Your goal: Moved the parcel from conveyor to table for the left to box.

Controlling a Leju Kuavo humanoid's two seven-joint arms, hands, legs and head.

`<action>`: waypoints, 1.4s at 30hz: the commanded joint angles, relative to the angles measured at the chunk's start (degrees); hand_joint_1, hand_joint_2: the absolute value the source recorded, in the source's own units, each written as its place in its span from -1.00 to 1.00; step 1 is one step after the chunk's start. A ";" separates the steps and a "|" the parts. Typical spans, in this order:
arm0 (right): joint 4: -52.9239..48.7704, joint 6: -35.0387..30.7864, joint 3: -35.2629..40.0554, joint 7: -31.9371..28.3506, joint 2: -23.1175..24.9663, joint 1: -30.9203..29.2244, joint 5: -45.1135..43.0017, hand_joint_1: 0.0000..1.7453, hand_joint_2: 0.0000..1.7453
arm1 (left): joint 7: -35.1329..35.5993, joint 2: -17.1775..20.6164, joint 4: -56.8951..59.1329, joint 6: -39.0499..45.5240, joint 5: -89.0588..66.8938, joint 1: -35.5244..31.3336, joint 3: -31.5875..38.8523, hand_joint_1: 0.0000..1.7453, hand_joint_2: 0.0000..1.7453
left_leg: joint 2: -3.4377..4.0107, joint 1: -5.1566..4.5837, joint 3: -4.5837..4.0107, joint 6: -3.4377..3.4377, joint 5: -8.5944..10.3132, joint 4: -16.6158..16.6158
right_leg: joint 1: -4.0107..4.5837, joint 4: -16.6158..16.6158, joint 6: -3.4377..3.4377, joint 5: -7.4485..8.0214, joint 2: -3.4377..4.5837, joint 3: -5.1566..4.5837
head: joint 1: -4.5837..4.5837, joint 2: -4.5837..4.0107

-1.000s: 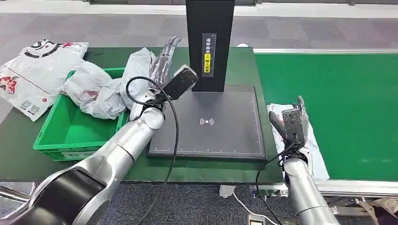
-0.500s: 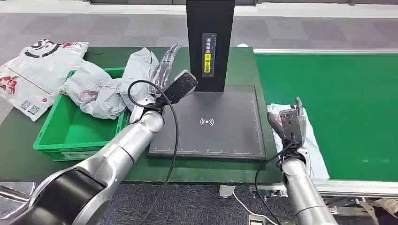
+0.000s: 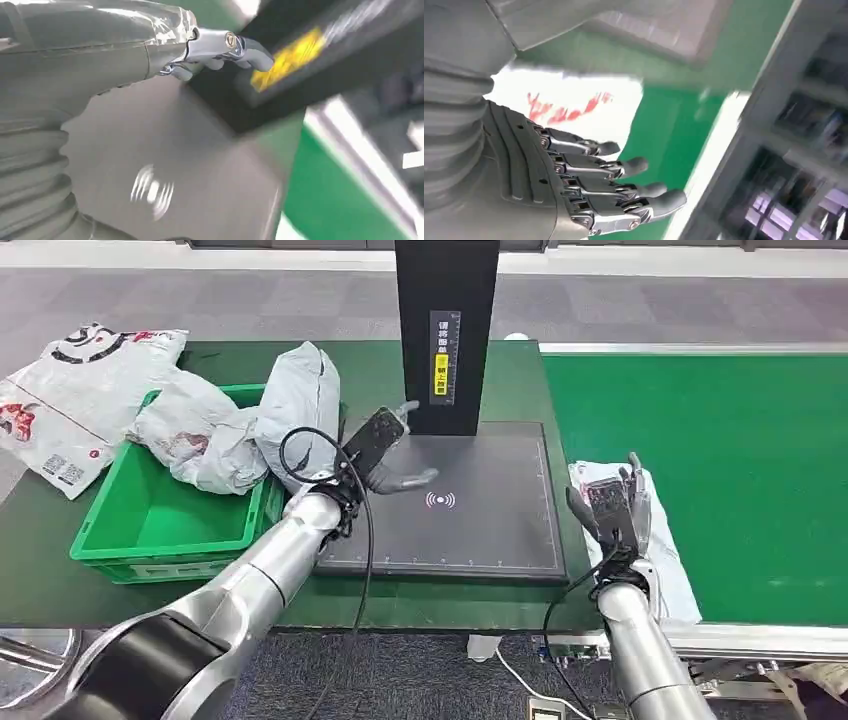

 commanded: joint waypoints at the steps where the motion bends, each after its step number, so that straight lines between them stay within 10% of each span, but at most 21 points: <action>1: 9.71 -9.78 -7.08 6.42 -2.30 -2.09 12.29 -1.00 1.00 | 1.62 -1.75 7.55 -13.11 1.14 3.04 0.96 -1.00 1.00 | -0.20 -0.03 0.17 0.02 0.00 -0.10 | -0.05 -0.09 0.01 -0.06 -0.15 0.22 | 0.00 -0.02; 14: 10.12 -9.15 -9.32 4.93 -2.41 -1.09 12.88 -1.00 1.00 | 2.69 -1.49 7.25 -14.52 1.50 2.86 -0.34 -1.00 1.00 | -0.09 0.00 0.11 0.04 -0.08 -0.04 | -0.01 -0.08 0.00 -0.03 0.01 0.13 | 0.00 0.00; 22: 13.34 -4.58 -10.46 24.14 -4.18 -0.44 28.76 -1.00 1.00 | 2.86 -2.71 7.30 -10.09 1.79 1.35 -1.77 -1.00 1.00 | -0.17 0.02 0.03 0.06 -0.07 0.01 | 0.00 -0.06 0.02 -0.04 -0.09 0.10 | 0.00 -0.02; 33: 31.30 26.77 -6.09 34.55 -5.44 -5.96 41.27 -1.00 1.00 | -3.86 -3.71 5.13 10.20 2.29 0.98 -0.85 -1.00 1.00 | -0.06 0.04 0.04 0.04 -0.10 0.04 | 0.01 -0.04 -0.01 -0.01 0.07 0.10 | 0.00 -0.02; 42: 33.91 41.63 -0.17 29.92 -6.76 -6.29 45.98 -1.00 1.00 | -5.66 -2.93 4.80 11.04 3.61 2.26 -0.78 -1.00 1.00 | 0.03 0.15 0.48 0.00 -0.09 -0.09 | 0.14 -0.21 0.02 0.03 0.12 0.48 | 0.00 0.00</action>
